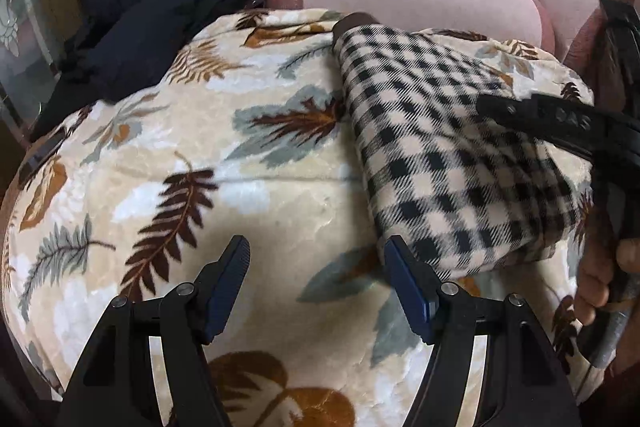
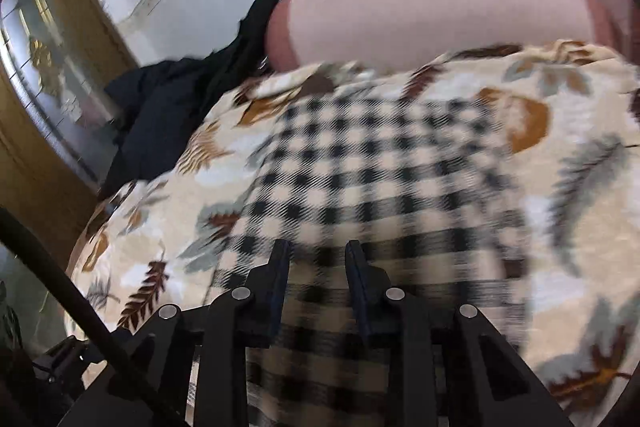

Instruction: Fold large clothes

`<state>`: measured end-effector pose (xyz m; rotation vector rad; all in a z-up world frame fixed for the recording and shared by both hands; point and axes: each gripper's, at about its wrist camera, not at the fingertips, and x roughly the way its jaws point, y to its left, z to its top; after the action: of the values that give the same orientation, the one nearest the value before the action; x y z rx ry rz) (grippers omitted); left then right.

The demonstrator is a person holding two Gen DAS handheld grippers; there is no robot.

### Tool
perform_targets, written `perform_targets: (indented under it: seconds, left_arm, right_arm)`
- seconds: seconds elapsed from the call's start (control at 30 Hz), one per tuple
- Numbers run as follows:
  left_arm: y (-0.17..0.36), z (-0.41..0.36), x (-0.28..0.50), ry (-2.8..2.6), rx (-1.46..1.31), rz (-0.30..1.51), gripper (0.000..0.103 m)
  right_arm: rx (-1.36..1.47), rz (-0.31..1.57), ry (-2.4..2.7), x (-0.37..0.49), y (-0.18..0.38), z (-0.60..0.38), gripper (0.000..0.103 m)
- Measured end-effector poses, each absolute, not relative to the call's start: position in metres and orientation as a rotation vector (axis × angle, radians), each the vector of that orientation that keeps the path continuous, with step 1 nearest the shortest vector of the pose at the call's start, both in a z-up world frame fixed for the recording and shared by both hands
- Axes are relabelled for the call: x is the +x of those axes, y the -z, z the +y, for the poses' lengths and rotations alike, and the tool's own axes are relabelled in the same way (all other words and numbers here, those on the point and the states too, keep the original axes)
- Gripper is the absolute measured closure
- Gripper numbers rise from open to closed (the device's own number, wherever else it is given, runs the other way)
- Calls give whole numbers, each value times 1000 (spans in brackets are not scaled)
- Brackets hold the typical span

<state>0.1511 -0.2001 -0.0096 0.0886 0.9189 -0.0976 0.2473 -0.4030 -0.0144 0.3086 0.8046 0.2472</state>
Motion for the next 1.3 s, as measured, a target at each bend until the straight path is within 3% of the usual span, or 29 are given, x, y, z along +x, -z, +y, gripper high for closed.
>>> perform_targets:
  seconds: [0.17,0.33,0.57,0.7,1.1,1.3]
  left_arm:
    - [20,-220,164,117,108,904,34]
    - [40,-232,172,102,191,933,34]
    - [15,-231,148,114,250,879,34]
    - [1,-231,133,108,250,848,34]
    - [5,-236,152,129,228,892,34]
    - [-6,-222,199,125,149,882,34]
  right_arm:
    - [361,868,-218,233,22,-435,72]
    - [209,959,-161,200,45,-444,72]
    - [112,923,-108,165,32,-456,72]
    - [50,843,-73,165,14,-446,62]
    - [96,803,-59,214,6,-435,61]
    - [154,832,-197,265,17,-437,61]
